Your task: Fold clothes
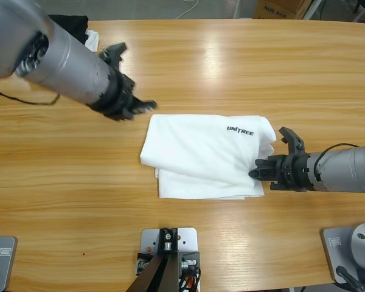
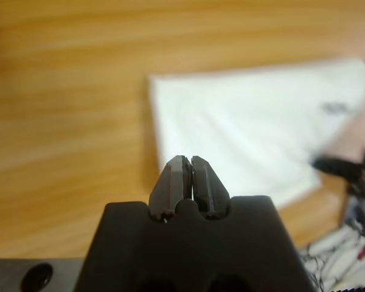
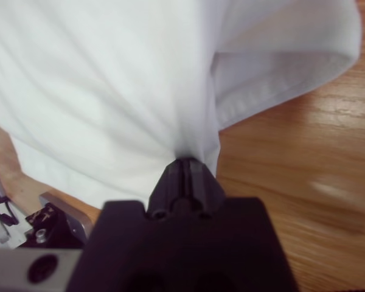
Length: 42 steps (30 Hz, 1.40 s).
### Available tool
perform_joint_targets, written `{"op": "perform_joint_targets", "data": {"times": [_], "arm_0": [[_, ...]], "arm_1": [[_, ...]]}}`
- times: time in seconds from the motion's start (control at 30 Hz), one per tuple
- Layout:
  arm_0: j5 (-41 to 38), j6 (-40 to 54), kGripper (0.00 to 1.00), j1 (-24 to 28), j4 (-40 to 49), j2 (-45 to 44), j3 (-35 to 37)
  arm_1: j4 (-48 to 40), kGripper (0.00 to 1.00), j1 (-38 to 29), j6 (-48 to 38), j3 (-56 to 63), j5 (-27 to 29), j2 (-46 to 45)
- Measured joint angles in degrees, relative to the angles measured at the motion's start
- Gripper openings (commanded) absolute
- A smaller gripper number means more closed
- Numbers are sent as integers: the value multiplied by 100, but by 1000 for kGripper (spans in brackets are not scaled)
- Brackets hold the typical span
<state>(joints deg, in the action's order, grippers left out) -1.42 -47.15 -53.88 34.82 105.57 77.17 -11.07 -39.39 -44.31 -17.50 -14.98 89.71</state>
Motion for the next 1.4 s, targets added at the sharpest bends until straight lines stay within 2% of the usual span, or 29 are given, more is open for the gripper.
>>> {"op": "perform_joint_targets", "data": {"times": [0.1, 0.2, 0.4, 0.7, 0.97, 1.13, 1.33, 1.4], "arm_0": [[0, -591, 0, -633, -246, 84, -33], [0, -922, 0, -1005, -602, 361, -34], [0, -1046, 0, -1089, -956, 886, -105], [175, -1329, 0, -1089, -1331, 1000, -930], [447, -1698, 0, -1086, -1845, 407, -2128], [601, -1714, 0, -922, -1837, -98, -2817], [620, -1512, 0, -809, -1794, -1027, -2858], [620, -1188, 0, -839, -1795, -1281, -2742]], "arm_1": [[0, 0, 0, 0, 0, 0, 0], [0, 0, 0, 0, 0, 0, 0], [0, 0, 0, 0, 0, 10, 0], [0, 0, 0, 0, 0, 11, 0], [0, 0, 0, 0, -3, 11, 13], [0, 0, 0, 0, -8, 11, 18], [86, 0, -5, 10, -12, 111, -114], [718, 0, -5, 73, -108, 296, -463]]}}
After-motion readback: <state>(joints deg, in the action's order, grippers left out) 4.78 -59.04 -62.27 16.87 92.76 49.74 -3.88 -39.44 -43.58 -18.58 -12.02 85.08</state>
